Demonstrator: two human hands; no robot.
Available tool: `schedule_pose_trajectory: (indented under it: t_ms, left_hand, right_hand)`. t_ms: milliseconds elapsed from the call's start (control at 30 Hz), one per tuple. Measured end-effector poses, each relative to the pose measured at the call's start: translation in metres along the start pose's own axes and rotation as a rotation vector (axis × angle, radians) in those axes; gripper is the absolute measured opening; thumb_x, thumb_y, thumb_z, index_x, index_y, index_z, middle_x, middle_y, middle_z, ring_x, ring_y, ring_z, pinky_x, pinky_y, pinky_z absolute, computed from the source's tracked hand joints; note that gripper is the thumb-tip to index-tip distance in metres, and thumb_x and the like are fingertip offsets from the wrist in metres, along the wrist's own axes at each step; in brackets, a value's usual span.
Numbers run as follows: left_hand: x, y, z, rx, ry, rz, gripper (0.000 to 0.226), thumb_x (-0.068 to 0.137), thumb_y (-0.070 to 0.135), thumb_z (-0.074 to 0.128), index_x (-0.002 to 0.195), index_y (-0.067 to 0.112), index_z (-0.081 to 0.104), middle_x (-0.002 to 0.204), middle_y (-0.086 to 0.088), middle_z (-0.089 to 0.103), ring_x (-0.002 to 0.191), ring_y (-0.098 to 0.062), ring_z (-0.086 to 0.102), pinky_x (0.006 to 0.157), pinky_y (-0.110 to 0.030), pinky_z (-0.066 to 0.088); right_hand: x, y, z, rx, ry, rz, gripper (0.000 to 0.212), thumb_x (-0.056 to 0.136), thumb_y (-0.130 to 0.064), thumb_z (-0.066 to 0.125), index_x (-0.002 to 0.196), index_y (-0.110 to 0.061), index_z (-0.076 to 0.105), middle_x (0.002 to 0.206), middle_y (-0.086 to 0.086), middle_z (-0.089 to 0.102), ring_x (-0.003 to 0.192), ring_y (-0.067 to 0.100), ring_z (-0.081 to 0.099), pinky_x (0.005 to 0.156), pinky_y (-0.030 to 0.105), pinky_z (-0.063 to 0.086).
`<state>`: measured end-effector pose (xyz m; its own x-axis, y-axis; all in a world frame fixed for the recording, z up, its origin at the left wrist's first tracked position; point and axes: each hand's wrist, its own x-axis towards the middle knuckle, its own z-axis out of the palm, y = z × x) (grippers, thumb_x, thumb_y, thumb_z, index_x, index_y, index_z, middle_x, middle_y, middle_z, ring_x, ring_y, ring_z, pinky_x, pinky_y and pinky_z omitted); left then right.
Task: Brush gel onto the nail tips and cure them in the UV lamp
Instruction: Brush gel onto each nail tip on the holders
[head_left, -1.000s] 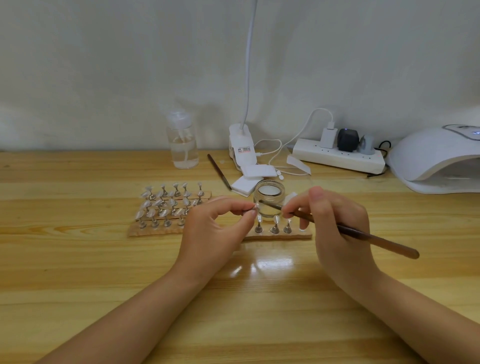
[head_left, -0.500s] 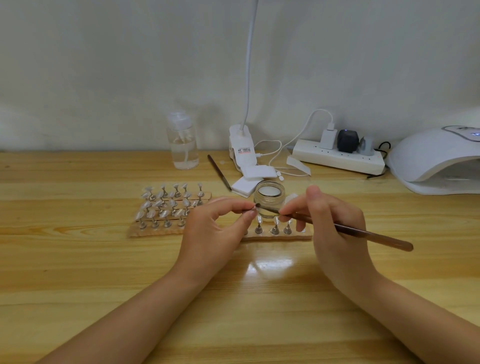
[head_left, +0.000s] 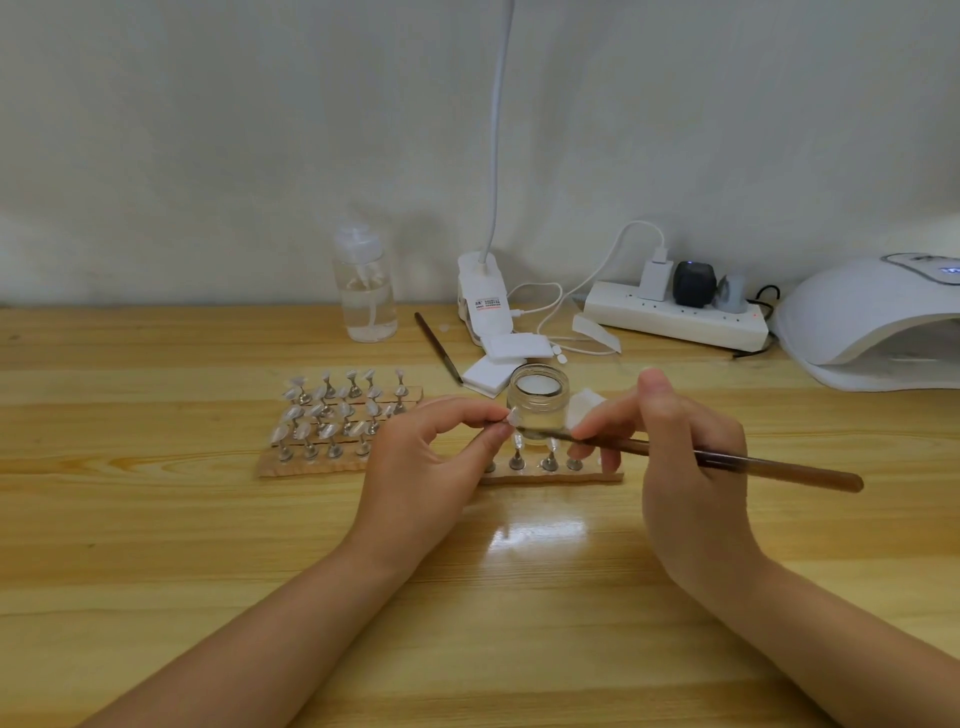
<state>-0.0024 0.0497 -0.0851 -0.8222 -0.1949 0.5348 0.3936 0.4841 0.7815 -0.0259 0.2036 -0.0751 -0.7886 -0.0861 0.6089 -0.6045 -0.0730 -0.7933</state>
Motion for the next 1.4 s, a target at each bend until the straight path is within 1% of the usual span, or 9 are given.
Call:
schedule_pose_trajectory:
  t_ms: [100, 267, 467, 733, 833, 900, 1067, 1200, 1400]
  left_hand:
    - [0.0, 0.0, 0.0, -0.011, -0.003, -0.008, 0.02, 0.073, 0.009, 0.072, 0.082, 0.027, 0.069, 0.079, 0.017, 0.067, 0.083, 0.008, 0.059, 0.074, -0.002, 0.037]
    - [0.001, -0.001, 0.0, -0.008, -0.005, 0.003, 0.022, 0.073, 0.01, 0.072, 0.082, 0.029, 0.068, 0.078, 0.015, 0.067, 0.082, 0.005, 0.06, 0.074, -0.003, 0.039]
    - [0.0, -0.004, 0.001, -0.012, 0.021, 0.006, 0.026, 0.072, 0.01, 0.073, 0.079, 0.034, 0.067, 0.074, 0.018, 0.067, 0.079, 0.007, 0.06, 0.073, -0.003, 0.038]
    - [0.0, -0.002, 0.001, -0.063, 0.001, -0.015, 0.017, 0.073, 0.015, 0.071, 0.082, 0.03, 0.069, 0.076, 0.016, 0.07, 0.08, 0.008, 0.061, 0.072, -0.002, 0.04]
    - [0.0, -0.001, 0.001, -0.118, -0.013, -0.029, 0.016, 0.073, 0.013, 0.072, 0.079, 0.028, 0.068, 0.082, 0.016, 0.07, 0.079, 0.005, 0.063, 0.07, -0.004, 0.043]
    - [0.0, -0.002, 0.0, -0.116, -0.028, -0.024, 0.017, 0.074, 0.012, 0.071, 0.079, 0.027, 0.069, 0.082, 0.016, 0.07, 0.081, 0.004, 0.064, 0.074, -0.006, 0.045]
    - [0.001, -0.002, 0.0, -0.048, -0.033, 0.058, 0.019, 0.072, 0.013, 0.072, 0.077, 0.031, 0.068, 0.083, 0.018, 0.068, 0.086, 0.006, 0.061, 0.079, -0.006, 0.041]
    - [0.001, 0.001, 0.001, -0.088, -0.077, 0.086, 0.011, 0.071, 0.026, 0.066, 0.08, 0.03, 0.069, 0.08, 0.015, 0.069, 0.08, 0.003, 0.063, 0.074, -0.016, 0.048]
    - [-0.001, 0.001, 0.001, -0.079, -0.139, 0.131, 0.018, 0.07, 0.026, 0.065, 0.087, 0.028, 0.068, 0.083, 0.015, 0.068, 0.084, -0.003, 0.063, 0.082, -0.02, 0.047]
  right_hand:
    - [0.002, 0.001, 0.001, -0.032, 0.008, 0.025, 0.04, 0.085, -0.04, 0.038, 0.067, -0.019, 0.067, 0.065, -0.001, 0.068, 0.052, 0.005, 0.056, 0.054, 0.014, 0.045]
    - [-0.002, 0.001, 0.001, -0.002, -0.007, 0.044, 0.043, 0.085, -0.04, 0.038, 0.06, -0.019, 0.066, 0.054, -0.002, 0.064, 0.049, 0.003, 0.055, 0.051, 0.012, 0.042]
    - [-0.001, 0.002, 0.001, -0.026, 0.002, 0.053, 0.041, 0.085, -0.042, 0.039, 0.067, -0.018, 0.068, 0.064, 0.001, 0.067, 0.052, 0.005, 0.054, 0.055, 0.013, 0.044]
    - [-0.002, -0.004, -0.001, 0.092, -0.009, 0.032, 0.049, 0.093, -0.039, 0.034, 0.067, -0.012, 0.066, 0.055, -0.001, 0.066, 0.045, 0.006, 0.058, 0.049, 0.014, 0.045]
    - [0.003, -0.005, -0.007, 0.049, 0.039, 0.073, 0.066, 0.094, -0.057, 0.019, 0.074, -0.015, 0.067, 0.047, 0.006, 0.062, 0.035, 0.011, 0.054, 0.041, 0.014, 0.042]
    - [0.005, -0.003, -0.012, 0.011, 0.05, 0.065, 0.068, 0.085, -0.065, 0.021, 0.071, -0.015, 0.066, 0.043, 0.009, 0.056, 0.032, 0.01, 0.049, 0.038, 0.014, 0.039]
    - [0.008, 0.004, -0.015, -0.233, -0.092, -0.109, 0.022, 0.086, -0.031, 0.05, 0.083, -0.013, 0.063, 0.071, -0.001, 0.067, 0.065, 0.006, 0.063, 0.058, 0.014, 0.048]
    - [0.005, 0.007, -0.009, -0.397, -0.215, -0.158, 0.031, 0.075, -0.031, 0.068, 0.1, -0.015, 0.059, 0.098, -0.009, 0.064, 0.094, -0.003, 0.059, 0.08, 0.012, 0.045]
    - [0.001, 0.007, -0.003, -0.401, -0.248, -0.151, 0.03, 0.072, -0.023, 0.071, 0.098, -0.02, 0.058, 0.098, -0.014, 0.063, 0.096, -0.004, 0.057, 0.086, 0.018, 0.044]
